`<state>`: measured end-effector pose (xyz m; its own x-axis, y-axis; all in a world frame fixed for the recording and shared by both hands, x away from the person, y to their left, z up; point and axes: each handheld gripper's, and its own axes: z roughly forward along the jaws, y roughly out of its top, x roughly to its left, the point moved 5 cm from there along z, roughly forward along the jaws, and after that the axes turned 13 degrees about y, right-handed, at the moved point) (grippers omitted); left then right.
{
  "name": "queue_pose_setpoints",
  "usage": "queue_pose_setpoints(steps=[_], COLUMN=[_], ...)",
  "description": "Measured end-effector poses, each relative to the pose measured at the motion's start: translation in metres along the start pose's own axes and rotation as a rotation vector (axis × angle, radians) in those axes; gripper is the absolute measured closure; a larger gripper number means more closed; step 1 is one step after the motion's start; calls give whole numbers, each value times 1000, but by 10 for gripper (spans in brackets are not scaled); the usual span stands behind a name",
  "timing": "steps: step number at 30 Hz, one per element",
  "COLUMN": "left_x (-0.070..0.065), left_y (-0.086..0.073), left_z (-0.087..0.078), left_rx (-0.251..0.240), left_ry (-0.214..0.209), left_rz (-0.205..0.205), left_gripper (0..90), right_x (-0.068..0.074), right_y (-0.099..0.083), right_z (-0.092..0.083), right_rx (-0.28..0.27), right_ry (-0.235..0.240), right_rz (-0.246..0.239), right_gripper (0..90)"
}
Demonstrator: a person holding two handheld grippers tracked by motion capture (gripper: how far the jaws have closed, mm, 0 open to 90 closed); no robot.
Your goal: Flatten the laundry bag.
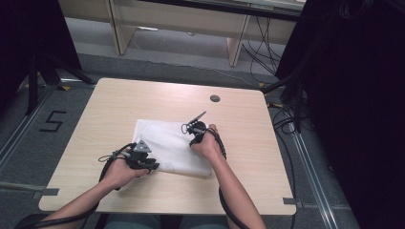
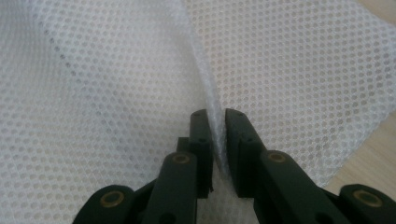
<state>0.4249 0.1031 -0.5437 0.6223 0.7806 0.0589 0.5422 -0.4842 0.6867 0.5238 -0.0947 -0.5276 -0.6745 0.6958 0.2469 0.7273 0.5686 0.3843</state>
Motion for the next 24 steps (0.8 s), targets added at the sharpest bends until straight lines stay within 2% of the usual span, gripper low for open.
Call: queue_pose_setpoints(steps=[1,2,3,5,6,8,10,12,13,14,15,16,17,20,22,23,24], left_x=[0,0,0,0,0,1,0,0,-1,-1,0,-1,-1,-1,-1,-1,0], left_y=[0,0,0,0,0,0,0,0,0,0,0,-1,0,0,-1,0,0], left_z=[0,0,1,1,1,1,1,1,1,1,2,2,2,3,2,3,3], left_rx=[-2,-2,-6,-4,-4,-6,-5,-8,-13,-19,-29,-30,-35,-41,-37,-43,-40], left_ry=[-7,-7,-5,-10,-10,-3,-8,-5,-7,-5,-1,-5,-1,3,2,1,12], left_rz=[-8,-8,-14,-9,-8,-10,-10,4,-5,20,39,26,43,45,50,39,43], left_gripper=[724,724,724,723,723,722,722,722,722,726,734,737,737,736,737,737,737], right_x=[-1,1,1,2,1,2,4,4,5,7,7,7,7,9,12,12,15], right_y=[0,-1,-1,-1,-2,-1,-2,-1,0,-1,0,1,1,5,6,8,9], right_z=[0,0,1,1,0,0,1,0,0,-1,-1,-2,-4,-11,-17,-20,-23], right_rx=[-9,-11,-22,-15,-4,-1,2,10,7,13,7,2,-3,-24,-37,-53,-62], right_ry=[-15,0,35,30,-15,-25,-21,-50,-53,-54,-48,-47,-47,-62,-49,-45,-52], right_rz=[13,33,23,-20,-36,-61,-59,-70,-68,-47,-58,-60,-49,-60,-47,-64,-57], right_gripper=[819,819,819,829,836,863,885,892,894,894,895,894,895,894,895,895,895])
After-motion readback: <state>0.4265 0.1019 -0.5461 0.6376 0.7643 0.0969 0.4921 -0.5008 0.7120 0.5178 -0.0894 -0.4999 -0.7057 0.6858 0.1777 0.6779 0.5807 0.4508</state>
